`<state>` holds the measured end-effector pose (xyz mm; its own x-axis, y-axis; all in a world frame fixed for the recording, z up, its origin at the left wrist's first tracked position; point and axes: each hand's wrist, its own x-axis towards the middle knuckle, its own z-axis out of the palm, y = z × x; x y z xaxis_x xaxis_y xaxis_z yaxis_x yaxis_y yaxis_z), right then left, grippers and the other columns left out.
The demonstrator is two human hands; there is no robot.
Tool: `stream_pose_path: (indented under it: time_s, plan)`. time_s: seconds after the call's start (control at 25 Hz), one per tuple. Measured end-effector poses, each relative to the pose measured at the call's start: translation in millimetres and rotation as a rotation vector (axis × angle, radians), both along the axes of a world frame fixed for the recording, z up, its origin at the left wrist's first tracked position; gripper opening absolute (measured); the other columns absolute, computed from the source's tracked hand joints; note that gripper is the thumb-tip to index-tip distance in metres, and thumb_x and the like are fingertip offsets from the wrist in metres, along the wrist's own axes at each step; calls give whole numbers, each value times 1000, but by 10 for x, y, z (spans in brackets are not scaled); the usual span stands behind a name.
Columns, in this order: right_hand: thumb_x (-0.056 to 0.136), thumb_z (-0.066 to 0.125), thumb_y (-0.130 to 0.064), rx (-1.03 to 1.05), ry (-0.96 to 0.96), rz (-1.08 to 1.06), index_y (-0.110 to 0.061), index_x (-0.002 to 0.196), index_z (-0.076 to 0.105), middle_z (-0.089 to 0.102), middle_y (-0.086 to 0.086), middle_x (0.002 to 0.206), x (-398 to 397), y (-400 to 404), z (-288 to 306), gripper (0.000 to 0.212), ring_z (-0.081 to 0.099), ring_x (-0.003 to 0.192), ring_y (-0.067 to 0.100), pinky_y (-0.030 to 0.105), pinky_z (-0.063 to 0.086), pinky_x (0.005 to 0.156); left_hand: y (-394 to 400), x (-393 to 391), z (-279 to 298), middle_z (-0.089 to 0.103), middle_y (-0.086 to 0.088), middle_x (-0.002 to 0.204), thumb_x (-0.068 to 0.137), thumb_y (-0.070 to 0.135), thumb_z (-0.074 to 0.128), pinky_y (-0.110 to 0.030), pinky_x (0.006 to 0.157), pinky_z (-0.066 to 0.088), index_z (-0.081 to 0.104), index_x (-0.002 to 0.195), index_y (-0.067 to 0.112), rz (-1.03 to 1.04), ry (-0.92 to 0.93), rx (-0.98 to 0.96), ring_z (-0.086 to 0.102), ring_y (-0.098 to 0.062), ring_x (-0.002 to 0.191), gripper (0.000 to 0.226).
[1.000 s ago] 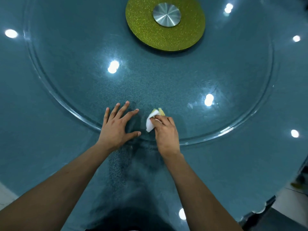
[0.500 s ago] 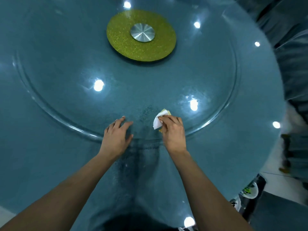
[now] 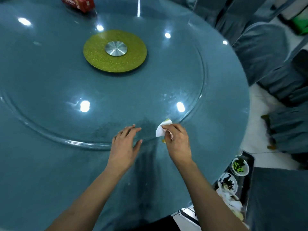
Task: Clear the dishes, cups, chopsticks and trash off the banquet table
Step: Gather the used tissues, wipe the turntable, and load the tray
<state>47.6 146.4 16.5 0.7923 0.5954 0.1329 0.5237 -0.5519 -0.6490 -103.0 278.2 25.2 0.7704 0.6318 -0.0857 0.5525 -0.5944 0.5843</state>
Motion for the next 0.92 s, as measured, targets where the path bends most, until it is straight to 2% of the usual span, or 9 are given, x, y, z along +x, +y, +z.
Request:
stream_pose_path:
  time_s: [0.12,0.36,0.52,0.68,0.8,0.92]
  plan:
    - [89,65,-1,7,-1,-65,-18,107,74,65,0,106,-69,-289,83,27,58,97,24,37,52,87,-242,49,155,51,4,149,97,28,64,-40,109,34,57,138,25,-63,-16,17,48,-23,135,42]
    - [88,65,-2,19,2,-199,-19,107,75,66,0,106,-210,-1081,239,27,55,97,22,19,37,85,-895,209,375,53,6,146,96,31,64,-40,109,37,58,137,26,-218,-61,7,51,-22,132,41]
    - [90,66,-7,-1,29,-282,-19,109,74,66,0,109,-308,-1790,324,25,54,102,22,23,38,87,-1472,256,483,56,3,143,95,28,66,-42,110,39,60,134,23,-303,-103,-20,52,-24,130,40]
    - [93,64,-10,-6,41,-364,-16,112,74,65,2,112,-437,-2579,413,22,55,106,23,34,44,93,-2190,255,563,58,2,140,94,26,67,-42,110,40,61,132,22,-381,-140,-29,54,-24,127,39]
    - [95,63,-12,2,54,-415,-17,112,73,64,0,112,-619,-3250,478,20,54,107,20,32,44,93,-2841,197,617,58,1,140,95,27,66,-41,110,39,60,133,22,-430,-150,-29,52,-24,128,38]
    - [95,63,-12,33,37,-448,-19,111,73,64,-5,112,-819,-3930,517,20,52,106,13,25,41,91,-3500,61,647,55,5,144,98,33,61,-41,113,37,55,136,28,-467,-131,-50,49,-20,132,40]
